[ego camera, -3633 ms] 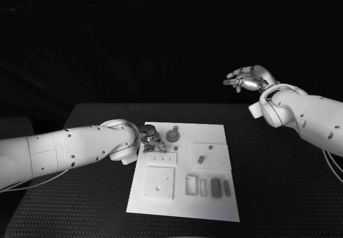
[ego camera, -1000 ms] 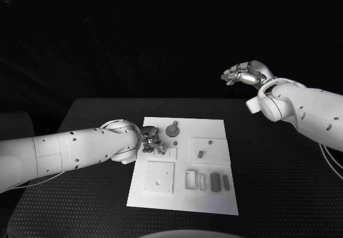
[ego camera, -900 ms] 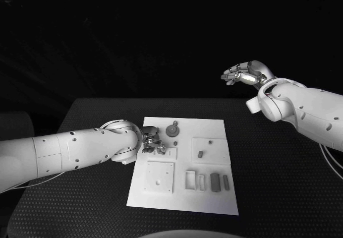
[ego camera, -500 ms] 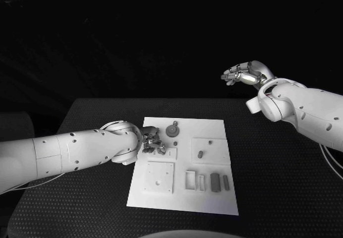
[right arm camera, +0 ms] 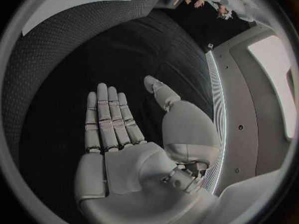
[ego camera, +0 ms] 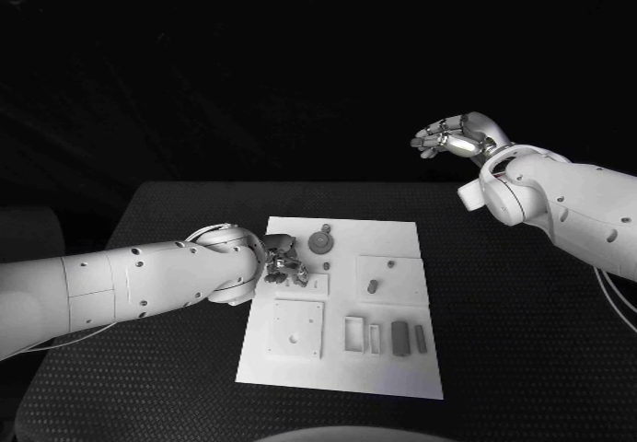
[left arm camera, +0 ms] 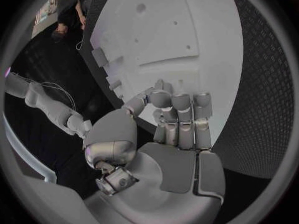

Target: Assemble the parts on the task board

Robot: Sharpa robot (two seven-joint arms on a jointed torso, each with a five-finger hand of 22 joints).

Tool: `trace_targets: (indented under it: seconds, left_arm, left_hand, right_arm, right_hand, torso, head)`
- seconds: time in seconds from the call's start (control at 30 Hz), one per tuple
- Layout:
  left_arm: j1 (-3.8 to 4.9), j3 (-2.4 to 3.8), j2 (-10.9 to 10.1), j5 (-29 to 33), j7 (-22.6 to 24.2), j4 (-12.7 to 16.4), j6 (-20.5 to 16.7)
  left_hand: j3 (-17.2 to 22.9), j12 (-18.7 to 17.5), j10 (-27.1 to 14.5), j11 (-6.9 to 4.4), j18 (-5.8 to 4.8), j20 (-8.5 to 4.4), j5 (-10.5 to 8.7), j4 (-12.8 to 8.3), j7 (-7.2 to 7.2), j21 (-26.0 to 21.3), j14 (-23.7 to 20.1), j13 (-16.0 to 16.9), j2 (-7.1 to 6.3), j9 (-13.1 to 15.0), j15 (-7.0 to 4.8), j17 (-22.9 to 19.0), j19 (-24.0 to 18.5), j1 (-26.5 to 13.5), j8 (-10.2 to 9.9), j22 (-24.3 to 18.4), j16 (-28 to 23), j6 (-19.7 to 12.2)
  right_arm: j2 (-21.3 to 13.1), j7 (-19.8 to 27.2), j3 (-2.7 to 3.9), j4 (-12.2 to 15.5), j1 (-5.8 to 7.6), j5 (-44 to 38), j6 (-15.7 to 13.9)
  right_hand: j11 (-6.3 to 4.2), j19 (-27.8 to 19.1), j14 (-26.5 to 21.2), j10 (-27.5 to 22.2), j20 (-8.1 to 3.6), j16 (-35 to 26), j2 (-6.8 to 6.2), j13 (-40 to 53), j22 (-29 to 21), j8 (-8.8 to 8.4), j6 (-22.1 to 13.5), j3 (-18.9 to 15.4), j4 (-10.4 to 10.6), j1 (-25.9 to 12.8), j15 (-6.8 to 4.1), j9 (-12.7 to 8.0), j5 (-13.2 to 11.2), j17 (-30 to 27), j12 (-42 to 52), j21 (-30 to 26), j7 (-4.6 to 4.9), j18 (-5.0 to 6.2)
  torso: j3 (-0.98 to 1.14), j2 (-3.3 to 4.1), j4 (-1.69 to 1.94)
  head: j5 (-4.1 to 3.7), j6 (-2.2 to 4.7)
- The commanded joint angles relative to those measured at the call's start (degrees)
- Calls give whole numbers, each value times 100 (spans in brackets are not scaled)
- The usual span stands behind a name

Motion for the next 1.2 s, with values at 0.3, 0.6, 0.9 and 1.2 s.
trace_targets:
  seconds: [0.3,0.6,0.9,1.2]
  left_arm:
    - [-94,-11,14,-494,-1,7,21]
    - [-109,-11,5,-493,3,52,99]
    - [-131,-11,-1,-491,22,107,137]
    - [-146,-11,-1,-491,31,132,164]
  left_hand:
    - [48,-28,-62,-100,54,-661,-20,10,-379,27,85,-10,78,8,-142,-20,-45,15,-5,80,40,624]
    - [56,-24,-56,-103,52,-663,-21,3,-382,33,89,-11,52,12,-142,-39,-44,5,-7,80,56,638]
    - [56,-18,-42,-112,49,-674,-133,60,-393,47,86,-15,-51,23,-144,-100,-36,-6,-10,75,99,689]
    - [53,-13,-39,-135,47,-684,-207,97,-417,56,78,-19,-159,40,-144,-153,-38,39,14,71,139,775]
  right_arm:
    - [6,42,4,20,-1,25,124]
    - [-10,36,4,27,-3,25,148]
    - [-19,35,4,27,-6,25,159]
    - [-27,33,4,23,-15,25,167]
  right_hand:
    - [3,-19,3,37,15,-40,62,-22,11,40,-38,-34,14,-23,23,-14,48,-11,-37,-49,25,-58]
    - [4,-20,4,42,16,-46,64,-34,15,41,-39,-35,14,-27,25,-17,63,-15,-42,-55,25,-59]
    - [4,-20,6,48,18,-51,70,-45,20,42,-39,-38,16,-35,26,-21,77,-19,-47,-62,26,-59]
    - [4,-21,6,52,19,-56,74,-56,24,43,-40,-41,17,-43,27,-24,92,-22,-52,-68,26,-59]
  torso:
    - [-9,3,-5]
    - [-6,1,-2]
    - [-2,-3,0]
    - [4,0,-2]
  head:
    - [6,-20]
    - [-4,-31]
    - [-7,-31]
    - [-7,-28]
